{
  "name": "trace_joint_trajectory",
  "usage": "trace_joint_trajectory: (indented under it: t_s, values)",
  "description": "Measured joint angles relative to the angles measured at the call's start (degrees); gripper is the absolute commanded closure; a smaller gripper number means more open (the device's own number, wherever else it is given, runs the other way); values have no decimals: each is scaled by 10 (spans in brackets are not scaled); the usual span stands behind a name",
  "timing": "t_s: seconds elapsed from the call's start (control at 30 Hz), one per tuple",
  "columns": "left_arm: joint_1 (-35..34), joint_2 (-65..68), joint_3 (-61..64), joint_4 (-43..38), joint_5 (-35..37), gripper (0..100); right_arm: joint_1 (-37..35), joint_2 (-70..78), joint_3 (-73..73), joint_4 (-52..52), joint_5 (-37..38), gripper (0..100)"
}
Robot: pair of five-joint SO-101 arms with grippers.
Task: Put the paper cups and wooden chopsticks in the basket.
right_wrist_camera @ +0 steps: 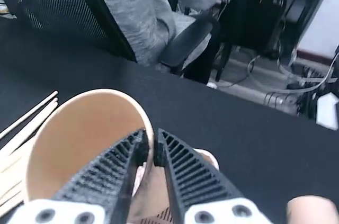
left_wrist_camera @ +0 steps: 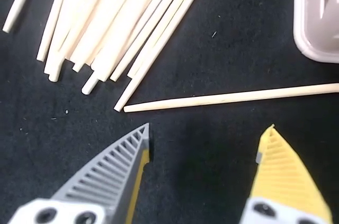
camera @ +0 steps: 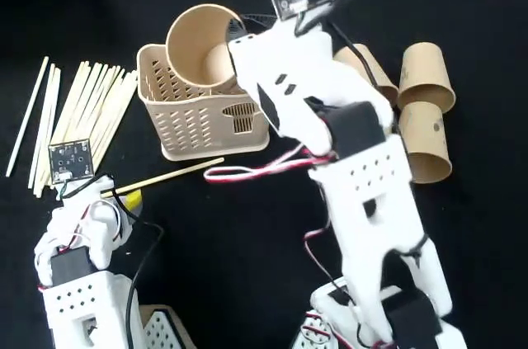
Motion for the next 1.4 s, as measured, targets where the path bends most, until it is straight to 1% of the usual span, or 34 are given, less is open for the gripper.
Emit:
trace_joint_trajectory:
  t_s: [0.1, 0.13, 0.27, 0.3, 0.53, 0.6, 0.67, 0.7, 0.77, 0.9, 0.97, 1.03, 1.17, 1.33, 1.4]
  values:
    - [0, 0, 0, 0, 0, 684, 13, 6, 0, 0, -28, 977]
    - [0, 0, 0, 0, 0, 684, 21, 6, 0, 0, -36, 953]
    - [0, 0, 0, 0, 0, 685, 37, 6, 3, 3, -47, 760]
    - [0, 0, 0, 0, 0, 685, 37, 6, 6, 7, -47, 735]
    - [0, 0, 0, 0, 0, 685, 38, 7, 9, 27, -23, 736]
    - [0, 0, 0, 0, 0, 685, 48, 6, 8, 41, -11, 737]
    - [0, 0, 0, 0, 0, 684, 69, 6, 4, 72, 17, 737]
    - [0, 0, 0, 0, 0, 684, 81, 6, -2, 94, 40, 737]
    - [0, 0, 4, -2, 0, 684, 102, 4, -7, 149, 113, 737]
    - [0, 0, 7, -4, 0, 684, 135, -1, 18, 272, 351, 734]
    - [0, 0, 7, -4, 0, 683, 171, -2, 57, 292, 453, 734]
    - [0, 0, 7, -4, 0, 683, 201, -2, 110, 290, 521, 734]
    - [0, 0, 7, -4, 0, 683, 250, -32, 223, 243, 613, 734]
    - [0, 0, 7, -4, 0, 683, 289, -117, 391, 135, 718, 736]
    - [0, 0, 7, -4, 0, 683, 302, -150, 456, 76, 743, 736]
